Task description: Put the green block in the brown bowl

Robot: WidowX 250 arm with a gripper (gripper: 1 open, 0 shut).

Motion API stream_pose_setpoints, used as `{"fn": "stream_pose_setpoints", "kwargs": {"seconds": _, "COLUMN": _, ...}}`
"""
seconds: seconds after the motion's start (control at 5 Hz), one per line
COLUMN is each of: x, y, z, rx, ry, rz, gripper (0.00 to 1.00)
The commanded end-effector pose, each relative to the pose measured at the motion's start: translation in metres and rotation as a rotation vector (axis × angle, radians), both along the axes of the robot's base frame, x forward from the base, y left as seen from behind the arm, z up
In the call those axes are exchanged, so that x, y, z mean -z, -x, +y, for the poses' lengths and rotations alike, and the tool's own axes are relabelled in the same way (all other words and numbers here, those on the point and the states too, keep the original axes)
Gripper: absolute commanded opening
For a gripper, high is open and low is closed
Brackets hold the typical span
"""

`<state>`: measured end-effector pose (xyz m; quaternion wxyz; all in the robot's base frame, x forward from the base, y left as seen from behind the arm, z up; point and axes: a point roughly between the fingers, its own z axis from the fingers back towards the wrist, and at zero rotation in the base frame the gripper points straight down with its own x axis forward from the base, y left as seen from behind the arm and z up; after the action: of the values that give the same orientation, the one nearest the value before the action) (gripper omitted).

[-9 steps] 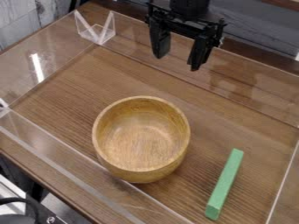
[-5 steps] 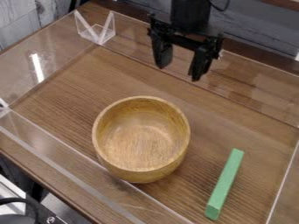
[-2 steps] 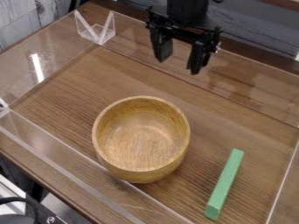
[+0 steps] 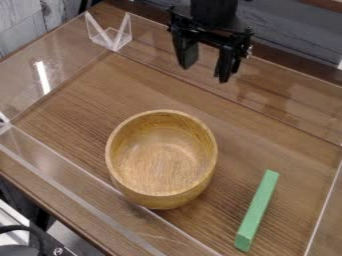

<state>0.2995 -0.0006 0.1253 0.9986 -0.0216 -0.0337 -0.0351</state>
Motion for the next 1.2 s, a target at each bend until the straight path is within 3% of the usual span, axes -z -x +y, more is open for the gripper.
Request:
{"fn": "stream_pose_setpoints", "kwargs": {"seconds": 0.0, "x": -0.017, "y": -0.0037, "z": 0.0039, "rx": -0.006, "ry": 0.004, "rz": -0.072, "gripper": 1.0}}
{"fn": "stream_pose_setpoints", "kwargs": {"seconds": 1.0, "x": -0.0108, "y": -0.0104, "z": 0.0053, "rx": -0.003, "ry": 0.025, "rz": -0.091, "gripper": 1.0}}
